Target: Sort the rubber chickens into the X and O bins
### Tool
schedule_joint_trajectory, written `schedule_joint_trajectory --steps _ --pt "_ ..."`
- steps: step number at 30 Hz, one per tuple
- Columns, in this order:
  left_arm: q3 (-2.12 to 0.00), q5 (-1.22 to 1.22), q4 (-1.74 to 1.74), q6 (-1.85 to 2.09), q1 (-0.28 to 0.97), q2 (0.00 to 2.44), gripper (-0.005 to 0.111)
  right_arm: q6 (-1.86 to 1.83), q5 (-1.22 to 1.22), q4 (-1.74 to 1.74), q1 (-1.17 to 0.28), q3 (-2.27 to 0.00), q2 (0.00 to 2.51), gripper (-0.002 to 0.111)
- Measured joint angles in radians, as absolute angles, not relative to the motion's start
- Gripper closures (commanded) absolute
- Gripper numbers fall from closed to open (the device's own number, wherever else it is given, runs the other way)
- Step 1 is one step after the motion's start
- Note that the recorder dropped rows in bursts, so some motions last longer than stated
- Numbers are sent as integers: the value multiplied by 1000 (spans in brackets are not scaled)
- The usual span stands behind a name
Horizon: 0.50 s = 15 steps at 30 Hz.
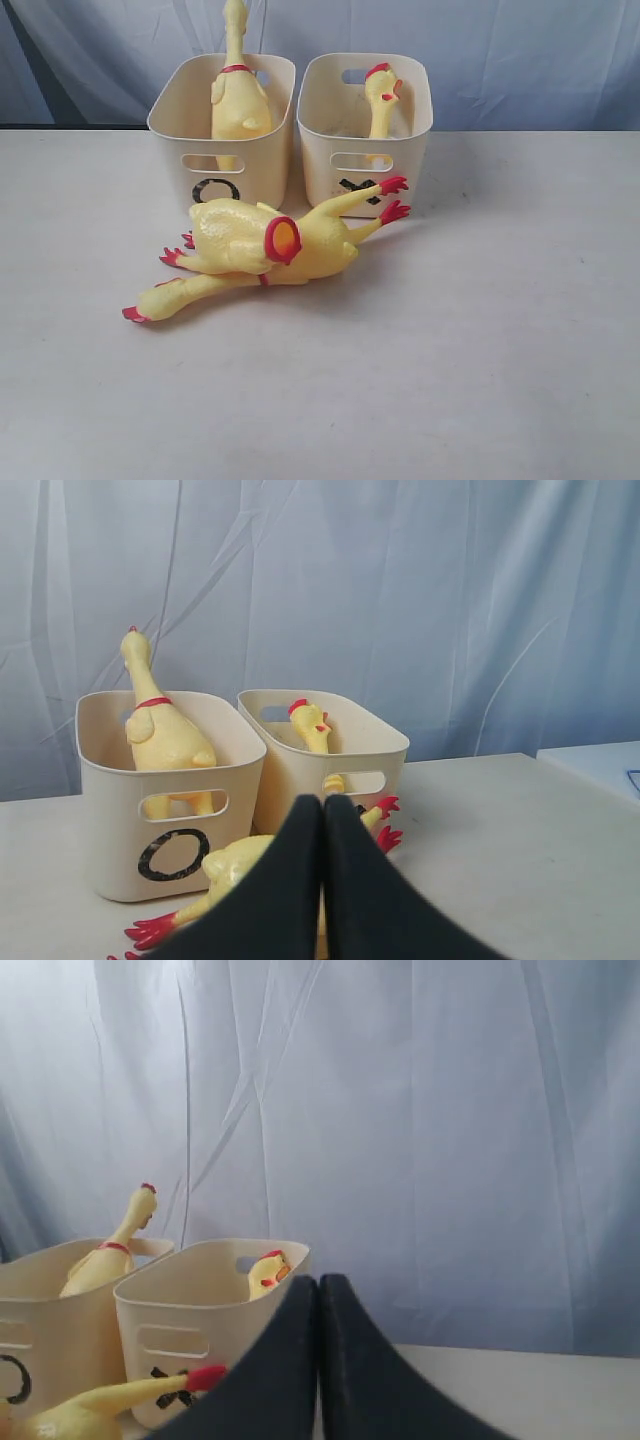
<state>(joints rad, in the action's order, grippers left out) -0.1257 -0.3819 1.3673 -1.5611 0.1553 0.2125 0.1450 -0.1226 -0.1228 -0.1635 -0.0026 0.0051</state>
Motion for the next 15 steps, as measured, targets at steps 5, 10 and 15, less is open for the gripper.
schedule_joint_trajectory --steps 5,10,15 --pt "-126 -382 1367 -1561 155 212 107 351 -287 -60 -164 -3 5 109" --pt "-126 -382 1367 -1561 155 212 107 594 -141 -54 -164 -28 16 109" --pt "-126 -382 1367 -1561 155 212 107 637 43 -123 -164 -194 148 109"
